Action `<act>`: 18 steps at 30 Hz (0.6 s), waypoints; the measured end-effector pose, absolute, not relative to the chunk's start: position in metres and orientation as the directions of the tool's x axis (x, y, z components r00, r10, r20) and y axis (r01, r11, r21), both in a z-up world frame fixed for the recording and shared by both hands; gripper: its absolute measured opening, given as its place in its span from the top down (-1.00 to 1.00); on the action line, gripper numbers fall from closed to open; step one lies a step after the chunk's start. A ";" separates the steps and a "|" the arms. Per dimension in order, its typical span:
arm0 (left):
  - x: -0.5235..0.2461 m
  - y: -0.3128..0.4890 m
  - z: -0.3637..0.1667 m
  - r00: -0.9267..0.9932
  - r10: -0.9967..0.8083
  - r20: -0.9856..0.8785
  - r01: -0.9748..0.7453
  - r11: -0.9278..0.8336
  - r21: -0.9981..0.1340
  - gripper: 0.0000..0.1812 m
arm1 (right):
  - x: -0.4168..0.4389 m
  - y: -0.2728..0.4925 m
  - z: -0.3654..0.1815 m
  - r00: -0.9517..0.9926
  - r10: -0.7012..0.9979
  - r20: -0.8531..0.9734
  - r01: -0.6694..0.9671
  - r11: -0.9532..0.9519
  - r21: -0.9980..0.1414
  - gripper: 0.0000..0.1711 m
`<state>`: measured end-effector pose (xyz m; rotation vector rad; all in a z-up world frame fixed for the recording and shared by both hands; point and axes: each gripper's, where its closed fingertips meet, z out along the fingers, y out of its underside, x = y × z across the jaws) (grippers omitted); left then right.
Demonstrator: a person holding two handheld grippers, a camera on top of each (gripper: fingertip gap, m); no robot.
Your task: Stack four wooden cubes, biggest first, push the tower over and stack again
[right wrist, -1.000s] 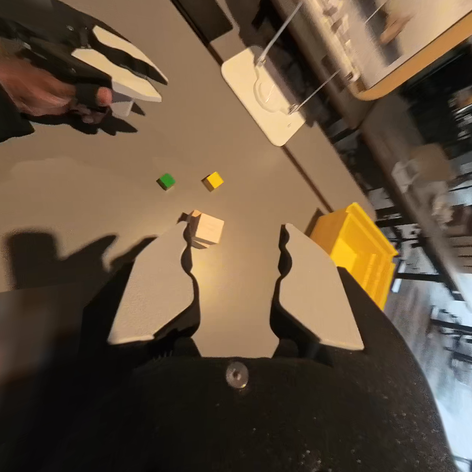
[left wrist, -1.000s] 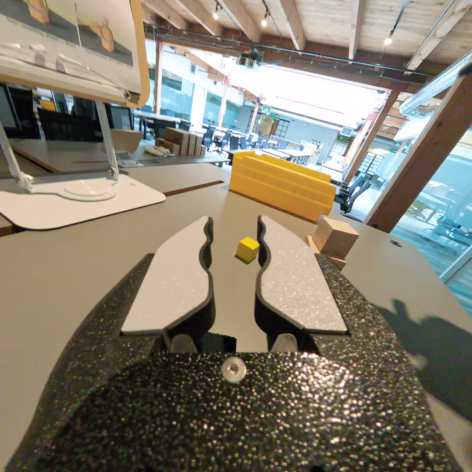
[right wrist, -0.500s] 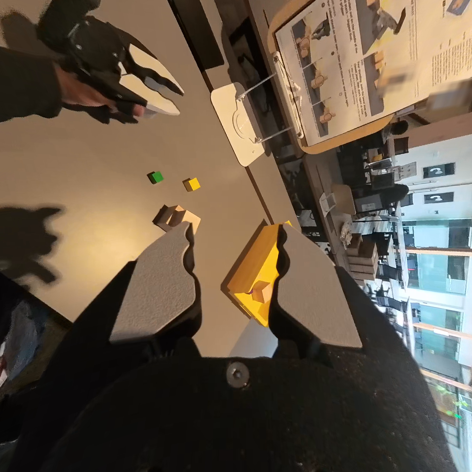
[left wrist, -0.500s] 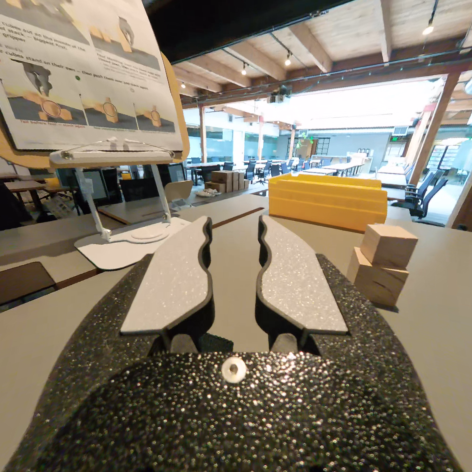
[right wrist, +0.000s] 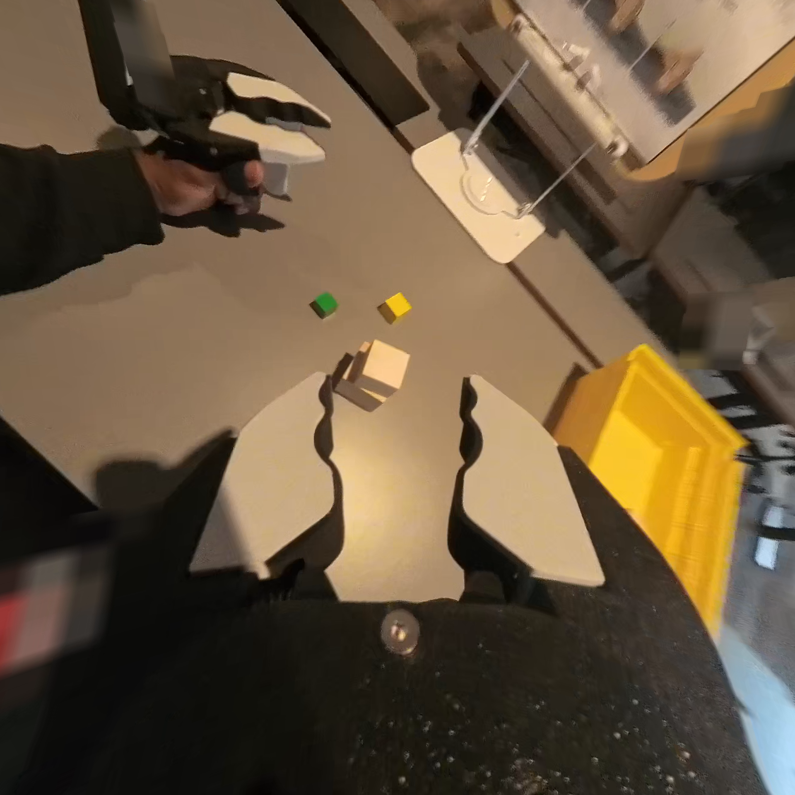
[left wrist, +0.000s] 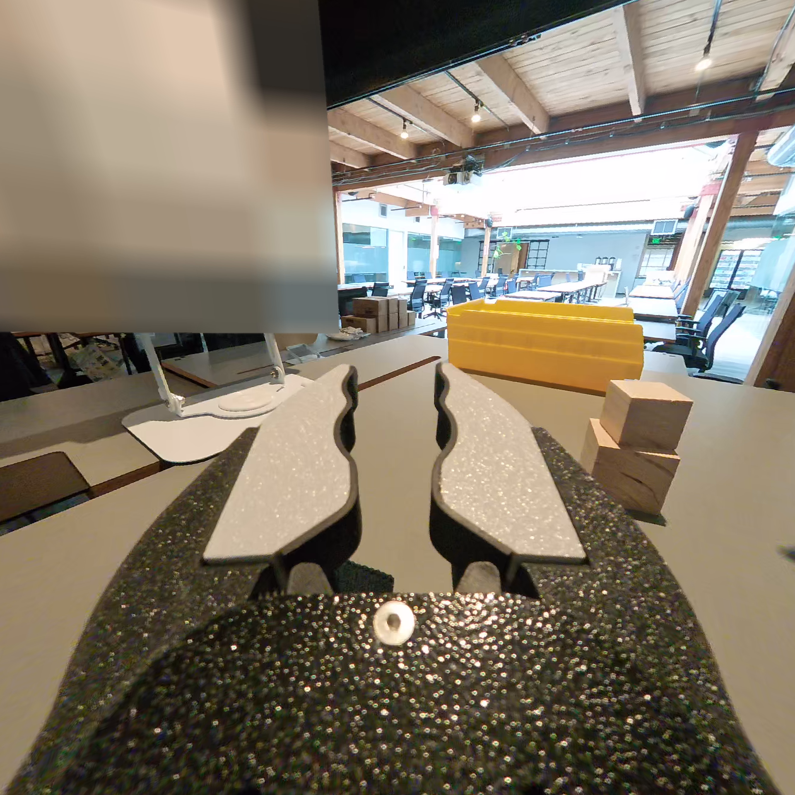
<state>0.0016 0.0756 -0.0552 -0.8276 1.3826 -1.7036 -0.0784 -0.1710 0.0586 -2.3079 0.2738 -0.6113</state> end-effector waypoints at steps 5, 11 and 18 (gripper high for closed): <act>-0.008 0.072 -0.054 -0.477 -0.879 -0.027 0.200 -0.078 -0.977 0.63 | -0.059 -0.198 -0.017 0.933 -0.339 0.121 -0.063 -0.485 -0.872 0.38; -0.044 0.030 -0.061 -0.504 -0.854 -0.128 0.188 0.037 -0.982 0.64 | -0.031 -0.220 -0.057 0.949 -0.294 -0.114 -0.168 -0.165 -0.972 0.44; -0.071 -0.079 -0.069 -0.584 -0.810 -0.047 0.082 -0.002 -0.997 0.60 | -0.003 -0.197 -0.072 0.989 -0.078 -0.126 -0.139 -0.186 -0.973 0.40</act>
